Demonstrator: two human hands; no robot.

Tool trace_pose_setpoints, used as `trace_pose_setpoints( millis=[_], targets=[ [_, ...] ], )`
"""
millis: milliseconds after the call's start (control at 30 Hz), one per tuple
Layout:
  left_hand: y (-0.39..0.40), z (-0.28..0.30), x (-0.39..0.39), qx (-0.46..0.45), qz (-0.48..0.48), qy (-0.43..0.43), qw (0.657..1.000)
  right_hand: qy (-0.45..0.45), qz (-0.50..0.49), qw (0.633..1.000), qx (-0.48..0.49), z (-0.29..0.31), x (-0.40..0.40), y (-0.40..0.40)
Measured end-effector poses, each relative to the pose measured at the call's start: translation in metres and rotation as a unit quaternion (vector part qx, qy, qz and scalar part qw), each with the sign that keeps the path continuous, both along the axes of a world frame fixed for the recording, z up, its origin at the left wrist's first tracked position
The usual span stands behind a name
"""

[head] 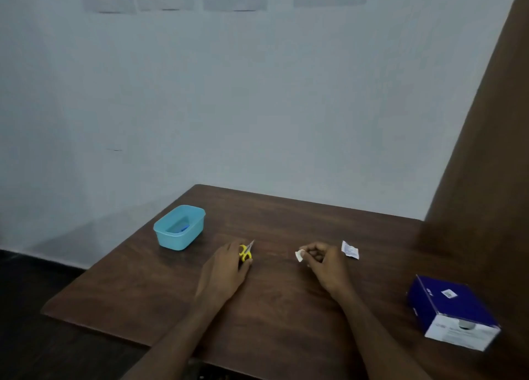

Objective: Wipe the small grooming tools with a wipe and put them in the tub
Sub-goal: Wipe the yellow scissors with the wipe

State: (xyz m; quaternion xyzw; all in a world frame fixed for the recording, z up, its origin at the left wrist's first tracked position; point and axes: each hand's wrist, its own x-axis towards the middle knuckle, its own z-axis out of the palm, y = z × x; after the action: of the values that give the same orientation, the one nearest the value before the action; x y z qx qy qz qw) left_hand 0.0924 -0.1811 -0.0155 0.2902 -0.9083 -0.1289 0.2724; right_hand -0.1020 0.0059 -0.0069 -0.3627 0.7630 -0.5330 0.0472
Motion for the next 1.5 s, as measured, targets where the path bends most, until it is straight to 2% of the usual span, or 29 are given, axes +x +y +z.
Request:
trace_pose_setpoints(
  millis=[67,133,267,333,433,633,900,1033,1100,1200,1267,1333,1500],
  targets=[
    [-0.005,-0.003,-0.001,0.011,-0.009,0.011,1.0,0.025,-0.013,0.999,0.025,0.004,0.006,-0.001],
    [-0.009,-0.007,-0.002,0.022,-0.02,0.025,0.999,0.094,-0.037,0.994,0.049,0.003,0.009,-0.002],
    [-0.015,-0.01,0.001,0.041,-0.049,0.058,0.996,0.245,-0.059,0.955,0.156,-0.005,0.027,-0.005],
    [-0.013,-0.011,0.004,0.056,-0.06,0.078,0.994,0.264,-0.09,0.933,0.229,-0.007,0.042,-0.001],
    [-0.012,-0.01,0.008,0.091,-0.08,0.095,0.988,0.264,-0.14,0.921,0.248,-0.011,0.053,0.0],
    [-0.017,-0.008,0.009,0.181,-0.076,0.141,0.97,0.268,-0.156,0.929,0.204,-0.011,0.058,0.005],
    [-0.015,0.0,0.01,0.242,-0.066,0.189,0.949,0.269,-0.129,0.942,0.151,-0.009,0.064,0.01],
    [-0.015,0.002,0.006,0.293,-0.082,0.213,0.928,0.289,-0.123,0.938,0.146,-0.01,0.064,0.01],
    [-0.011,0.006,0.002,0.338,-0.091,0.249,0.903,0.311,-0.11,0.935,0.134,-0.012,0.066,0.01],
    [-0.002,0.014,-0.014,0.362,-0.112,0.292,0.878,0.35,-0.094,0.93,0.062,-0.012,0.064,0.008],
    [0.006,0.018,-0.027,0.364,-0.135,0.295,0.873,0.329,-0.101,0.939,0.012,-0.01,0.061,0.001],
    [0.009,0.017,-0.043,0.365,-0.152,0.285,0.873,0.285,-0.109,0.952,-0.024,-0.007,0.051,-0.01],
    [-0.009,0.005,-0.085,0.293,-0.171,0.203,0.918,0.205,-0.093,0.973,-0.041,-0.003,0.007,-0.047]
  ],
)
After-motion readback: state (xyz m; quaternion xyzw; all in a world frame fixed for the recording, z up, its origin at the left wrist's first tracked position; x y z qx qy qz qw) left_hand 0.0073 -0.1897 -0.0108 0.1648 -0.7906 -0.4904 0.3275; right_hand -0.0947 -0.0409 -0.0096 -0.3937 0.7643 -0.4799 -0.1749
